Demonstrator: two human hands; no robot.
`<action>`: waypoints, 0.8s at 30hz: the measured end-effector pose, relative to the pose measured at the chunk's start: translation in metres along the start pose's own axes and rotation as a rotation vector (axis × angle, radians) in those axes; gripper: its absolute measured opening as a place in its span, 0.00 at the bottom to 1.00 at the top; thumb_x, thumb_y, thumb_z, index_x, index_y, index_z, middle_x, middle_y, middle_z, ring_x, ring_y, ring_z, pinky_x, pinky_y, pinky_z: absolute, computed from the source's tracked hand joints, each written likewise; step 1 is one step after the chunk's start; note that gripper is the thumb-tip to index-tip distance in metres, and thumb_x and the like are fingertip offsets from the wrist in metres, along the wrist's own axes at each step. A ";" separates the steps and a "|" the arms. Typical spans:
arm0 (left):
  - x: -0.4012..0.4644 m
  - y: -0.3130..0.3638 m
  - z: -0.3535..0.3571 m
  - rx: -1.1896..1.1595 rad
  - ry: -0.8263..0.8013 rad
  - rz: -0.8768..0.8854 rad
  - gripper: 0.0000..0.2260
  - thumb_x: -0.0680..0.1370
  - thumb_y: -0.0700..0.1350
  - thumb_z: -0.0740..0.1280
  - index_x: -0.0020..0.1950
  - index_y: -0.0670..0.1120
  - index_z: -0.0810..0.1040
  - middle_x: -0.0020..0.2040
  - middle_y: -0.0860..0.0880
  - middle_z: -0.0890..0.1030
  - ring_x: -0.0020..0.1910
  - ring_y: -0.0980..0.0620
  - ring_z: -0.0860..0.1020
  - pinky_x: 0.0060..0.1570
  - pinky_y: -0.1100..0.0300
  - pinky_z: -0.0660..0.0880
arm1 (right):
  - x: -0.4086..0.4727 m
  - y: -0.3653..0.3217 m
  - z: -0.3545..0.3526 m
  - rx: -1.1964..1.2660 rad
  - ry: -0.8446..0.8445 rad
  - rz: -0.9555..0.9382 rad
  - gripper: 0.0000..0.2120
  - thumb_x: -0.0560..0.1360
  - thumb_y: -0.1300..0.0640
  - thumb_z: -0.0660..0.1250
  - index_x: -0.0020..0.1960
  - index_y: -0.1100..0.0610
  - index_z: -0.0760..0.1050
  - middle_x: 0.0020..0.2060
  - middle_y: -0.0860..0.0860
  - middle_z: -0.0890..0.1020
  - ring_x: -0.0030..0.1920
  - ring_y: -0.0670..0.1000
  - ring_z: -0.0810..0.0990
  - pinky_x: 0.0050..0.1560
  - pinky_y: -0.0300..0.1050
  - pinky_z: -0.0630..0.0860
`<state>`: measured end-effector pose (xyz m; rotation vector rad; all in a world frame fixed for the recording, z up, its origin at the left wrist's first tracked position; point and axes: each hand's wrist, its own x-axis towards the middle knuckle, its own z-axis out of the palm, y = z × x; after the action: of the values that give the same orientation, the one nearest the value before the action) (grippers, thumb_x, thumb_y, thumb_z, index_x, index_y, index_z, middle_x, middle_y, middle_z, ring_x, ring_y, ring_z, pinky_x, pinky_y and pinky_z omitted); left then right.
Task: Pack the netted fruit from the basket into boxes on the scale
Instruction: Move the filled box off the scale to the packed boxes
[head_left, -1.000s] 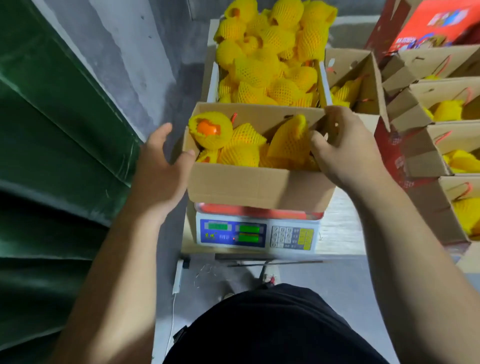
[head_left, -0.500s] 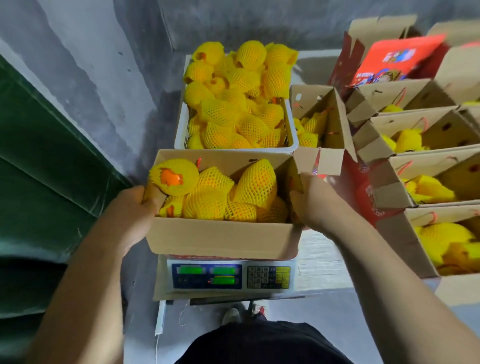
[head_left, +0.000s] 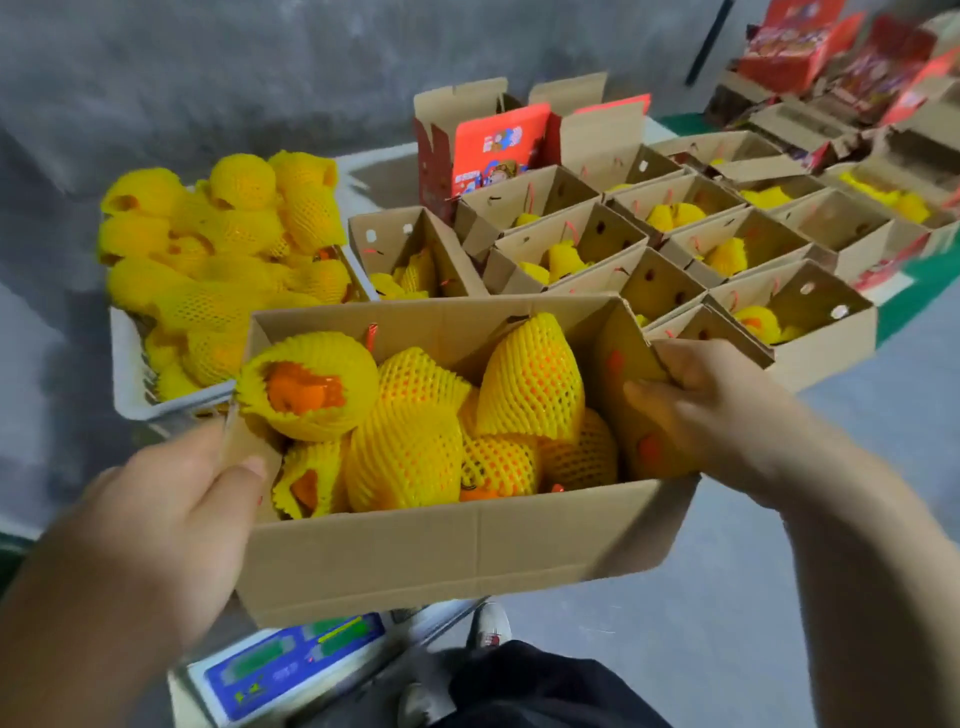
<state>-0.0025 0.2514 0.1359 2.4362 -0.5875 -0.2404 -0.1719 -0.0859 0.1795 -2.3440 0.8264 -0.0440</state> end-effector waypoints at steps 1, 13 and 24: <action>0.007 0.017 0.007 0.022 0.011 0.002 0.15 0.75 0.64 0.57 0.46 0.56 0.76 0.36 0.46 0.82 0.37 0.38 0.82 0.38 0.36 0.80 | -0.005 0.010 -0.009 0.022 0.034 0.007 0.14 0.83 0.52 0.64 0.40 0.53 0.75 0.33 0.53 0.78 0.33 0.51 0.78 0.29 0.48 0.74; 0.058 0.240 0.119 -0.074 -0.143 0.160 0.13 0.75 0.56 0.58 0.45 0.58 0.83 0.34 0.53 0.83 0.35 0.51 0.81 0.40 0.49 0.75 | -0.016 0.167 -0.157 0.114 0.221 0.296 0.12 0.81 0.47 0.65 0.51 0.54 0.81 0.47 0.53 0.85 0.46 0.56 0.85 0.46 0.61 0.85; 0.122 0.421 0.267 -0.032 -0.147 0.323 0.23 0.76 0.67 0.54 0.49 0.53 0.80 0.35 0.52 0.82 0.36 0.48 0.81 0.39 0.41 0.79 | 0.043 0.339 -0.303 0.088 0.333 0.342 0.10 0.81 0.48 0.65 0.49 0.53 0.80 0.38 0.50 0.84 0.40 0.56 0.84 0.39 0.60 0.83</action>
<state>-0.1243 -0.2452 0.1747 2.2642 -1.0207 -0.2931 -0.3947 -0.4830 0.2129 -2.1120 1.3494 -0.3245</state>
